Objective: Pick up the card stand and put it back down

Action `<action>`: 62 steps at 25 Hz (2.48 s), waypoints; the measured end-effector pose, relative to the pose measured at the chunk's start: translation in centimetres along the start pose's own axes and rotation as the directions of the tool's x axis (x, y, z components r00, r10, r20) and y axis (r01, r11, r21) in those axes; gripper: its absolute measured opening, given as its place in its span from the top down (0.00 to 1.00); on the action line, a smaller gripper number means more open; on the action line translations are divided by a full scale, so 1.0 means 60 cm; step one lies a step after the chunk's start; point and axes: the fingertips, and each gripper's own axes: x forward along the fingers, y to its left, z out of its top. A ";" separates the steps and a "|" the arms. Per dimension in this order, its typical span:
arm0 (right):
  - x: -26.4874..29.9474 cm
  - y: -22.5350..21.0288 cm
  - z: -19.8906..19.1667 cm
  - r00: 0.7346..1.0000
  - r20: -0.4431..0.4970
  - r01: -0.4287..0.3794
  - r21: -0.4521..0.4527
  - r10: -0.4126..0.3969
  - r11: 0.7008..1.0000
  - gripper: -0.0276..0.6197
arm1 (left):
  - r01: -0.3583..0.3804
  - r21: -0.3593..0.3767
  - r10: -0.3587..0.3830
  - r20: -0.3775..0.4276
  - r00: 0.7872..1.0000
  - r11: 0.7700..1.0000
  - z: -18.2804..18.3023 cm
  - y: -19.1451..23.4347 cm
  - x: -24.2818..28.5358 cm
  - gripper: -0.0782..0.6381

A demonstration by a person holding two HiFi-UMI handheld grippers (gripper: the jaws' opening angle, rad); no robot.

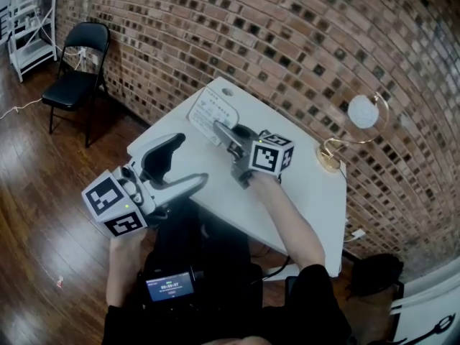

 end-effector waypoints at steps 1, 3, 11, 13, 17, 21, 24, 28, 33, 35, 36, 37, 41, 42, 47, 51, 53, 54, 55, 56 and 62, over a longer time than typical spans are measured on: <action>-0.011 0.005 0.007 1.000 0.014 -0.011 0.005 0.011 1.000 0.91 | 0.001 -0.001 -0.001 -0.001 1.000 1.000 0.000 -0.001 0.001 0.37; -0.033 0.016 0.019 0.999 0.040 -0.031 0.017 0.030 0.999 0.91 | 0.006 -0.003 -0.006 -0.002 1.000 1.000 0.000 -0.004 0.003 0.37; -0.106 0.075 0.065 0.994 0.071 -0.082 -0.035 0.084 0.996 0.91 | 0.041 -0.008 -0.041 -0.017 0.999 0.999 -0.006 -0.022 0.017 0.37; -0.123 0.089 0.070 0.993 0.073 -0.094 -0.043 0.097 0.995 0.91 | 0.048 -0.008 -0.048 -0.028 0.998 0.999 -0.009 -0.027 0.018 0.37; -0.179 0.110 0.069 0.989 0.086 -0.115 -0.074 0.122 0.991 0.91 | 0.061 0.000 -0.061 -0.041 0.997 0.998 -0.028 -0.056 0.032 0.37; -0.213 0.131 0.069 0.987 0.091 -0.123 -0.109 0.133 0.986 0.91 | 0.086 -0.004 -0.086 -0.029 0.996 0.996 -0.036 -0.077 0.039 0.37; -0.209 0.138 0.074 0.987 0.089 -0.122 -0.112 0.132 0.986 0.91 | 0.110 -0.010 -0.110 -0.028 0.994 0.994 -0.028 -0.067 0.037 0.37; -0.224 0.152 0.075 0.986 0.098 -0.121 -0.128 0.134 0.984 0.91 | 0.125 0.002 -0.125 -0.031 0.992 0.992 -0.029 -0.069 0.039 0.37; -0.246 0.163 0.076 0.988 0.100 -0.106 -0.145 0.122 0.984 0.91 | 0.152 0.005 -0.152 -0.028 0.988 0.988 -0.031 -0.076 0.051 0.37; -0.252 0.164 0.077 0.989 0.101 -0.093 -0.152 0.110 0.984 0.91 | 0.171 -0.003 -0.171 -0.022 0.985 0.985 -0.034 -0.076 0.057 0.37; -0.253 0.164 0.076 0.990 0.102 -0.083 -0.157 0.099 0.984 0.91 | 0.185 -0.010 -0.185 -0.019 0.983 0.983 -0.035 -0.072 0.059 0.37; -0.251 0.162 0.076 0.991 0.102 -0.069 -0.162 0.087 0.984 0.91 | 0.201 -0.016 -0.201 -0.016 0.979 0.980 -0.038 -0.065 0.061 0.37; -0.270 0.154 0.075 0.994 0.102 -0.015 -0.178 0.034 0.984 0.91 | 0.260 -0.049 -0.261 -0.011 0.965 0.964 -0.053 -0.059 0.084 0.37; -0.289 0.153 0.078 0.994 0.103 -0.005 -0.181 0.024 0.984 0.91 | 0.272 -0.056 -0.273 -0.011 0.962 0.961 -0.057 -0.071 0.097 0.37; -0.363 0.139 0.091 0.992 0.118 0.056 -0.183 -0.034 0.982 0.91 | 0.327 -0.087 -0.329 -0.008 0.944 0.941 -0.069 -0.105 0.148 0.37; -0.398 0.125 0.093 0.988 0.133 0.104 -0.180 -0.081 0.978 0.91 | 0.362 -0.091 -0.365 -0.010 0.931 0.928 -0.078 -0.108 0.170 0.37; -0.416 0.119 0.092 0.985 0.140 0.128 -0.179 -0.103 0.975 0.91 | 0.382 -0.097 -0.385 -0.013 0.923 0.919 -0.085 -0.113 0.178 0.37; -0.426 0.116 0.092 0.983 0.144 0.139 -0.180 -0.114 0.974 0.91 | 0.390 -0.101 -0.394 -0.015 0.919 0.915 -0.090 -0.116 0.182 0.37; -0.436 0.114 0.092 0.981 0.148 0.149 -0.180 -0.123 0.972 0.91 | 0.397 -0.108 -0.401 -0.017 0.916 0.911 -0.095 -0.119 0.185 0.37; -0.446 0.111 0.091 0.980 0.152 0.158 -0.178 -0.132 0.971 0.91 | 0.403 -0.116 -0.408 -0.019 0.913 0.908 -0.101 -0.122 0.188 0.37; -0.479 0.102 0.087 0.976 0.157 0.179 -0.177 -0.152 0.968 0.91 | 0.405 -0.130 -0.412 -0.028 0.911 0.905 -0.114 -0.128 0.193 0.37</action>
